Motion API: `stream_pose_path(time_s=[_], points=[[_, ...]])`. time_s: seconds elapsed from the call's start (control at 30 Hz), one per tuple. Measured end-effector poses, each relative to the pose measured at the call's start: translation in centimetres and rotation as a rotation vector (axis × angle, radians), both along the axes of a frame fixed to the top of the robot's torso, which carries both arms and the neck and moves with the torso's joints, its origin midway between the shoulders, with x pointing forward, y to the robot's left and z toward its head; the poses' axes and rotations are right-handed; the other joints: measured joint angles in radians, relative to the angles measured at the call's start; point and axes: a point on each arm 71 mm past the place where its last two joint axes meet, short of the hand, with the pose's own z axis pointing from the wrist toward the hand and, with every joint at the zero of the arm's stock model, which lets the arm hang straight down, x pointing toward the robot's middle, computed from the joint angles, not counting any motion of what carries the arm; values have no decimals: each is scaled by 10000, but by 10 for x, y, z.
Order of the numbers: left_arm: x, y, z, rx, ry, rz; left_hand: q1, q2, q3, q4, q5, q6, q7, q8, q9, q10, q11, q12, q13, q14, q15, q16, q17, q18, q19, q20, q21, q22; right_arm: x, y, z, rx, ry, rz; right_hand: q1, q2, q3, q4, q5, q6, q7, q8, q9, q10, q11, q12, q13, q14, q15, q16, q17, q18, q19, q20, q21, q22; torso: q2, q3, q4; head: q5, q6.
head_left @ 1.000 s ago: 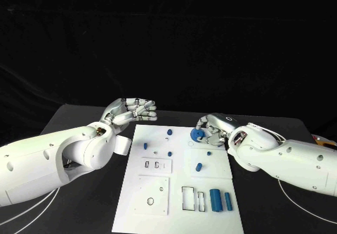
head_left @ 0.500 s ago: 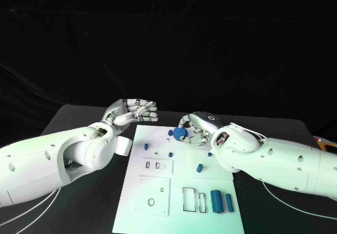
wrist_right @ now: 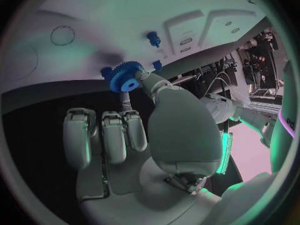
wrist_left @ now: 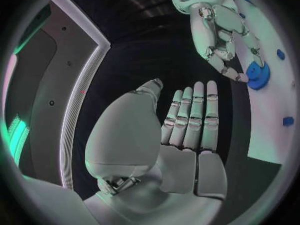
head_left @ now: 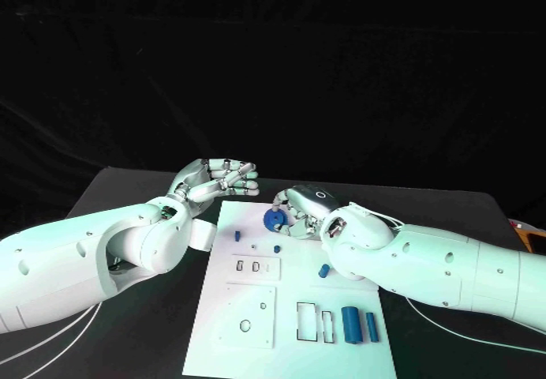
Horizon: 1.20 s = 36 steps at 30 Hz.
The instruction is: Assemble the parts on the task board
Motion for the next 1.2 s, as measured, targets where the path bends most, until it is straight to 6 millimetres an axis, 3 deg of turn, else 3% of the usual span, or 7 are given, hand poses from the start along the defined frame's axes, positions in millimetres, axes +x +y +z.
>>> stream_pose_path(time_s=[0.5,0.67,0.8,0.9,1.07,1.2], points=[[0,0,0,-4,0,-9,0,0,0,0,0,0,0,0,0,0,0,0,0,0,0,0,-1,-1,0,0,0,0,5,9,-8,-100,79,-37,-107,-27,70,15,-100,11,-40,-69,13,0,0,0,-1,0,1,0,-1,1,0,0,0,-2,-5,12,-13,39,-51],[0,-1,0,-4,0,-9,0,0,0,0,0,0,0,0,0,0,0,0,0,0,0,0,-2,0,0,0,0,0,6,11,-10,-99,94,-12,-224,-8,183,17,-234,-95,-82,-412,358,-82,82,-119,-2,0,1,-1,-1,1,36,37,-57,-3,-9,17,-30,49,-82],[0,-1,0,-5,0,-12,0,0,0,0,0,0,0,0,0,0,0,-22,0,0,0,-15,1,0,0,0,-12,-3,7,11,-12,-128,116,-25,-438,8,250,57,-324,-524,139,-814,261,-238,237,-215,-3,-1,147,-1,-2,2,-15,135,-101,-3,-11,17,-32,51,-88],[0,0,0,-4,0,-8,0,0,0,0,0,0,0,0,0,0,0,-49,0,0,0,-41,22,-1,0,0,-39,-20,9,10,-12,-146,137,-42,-502,-55,262,72,-364,-652,195,-992,213,-292,290,-272,-3,4,221,-1,-2,2,-55,202,-126,-4,-12,17,-32,49,-97],[0,0,0,-2,0,-4,0,0,0,0,0,0,0,0,0,0,0,-48,0,0,0,-41,21,-1,0,0,-39,-20,9,10,-13,-140,211,-28,-563,-116,178,157,-368,-683,226,-1027,207,-306,305,-272,-4,1,221,-1,-2,3,-55,202,-126,-4,-13,15,-32,42,-118],[0,0,0,-1,2,-2,0,0,0,0,0,0,0,0,0,0,0,-48,0,0,0,-40,21,0,0,0,-39,-19,9,10,-13,-130,269,-10,-616,-63,150,185,-369,-606,155,-1045,234,-280,330,-272,-5,1,220,-1,-2,3,-19,237,-126,-5,-14,11,-32,40,-123]])
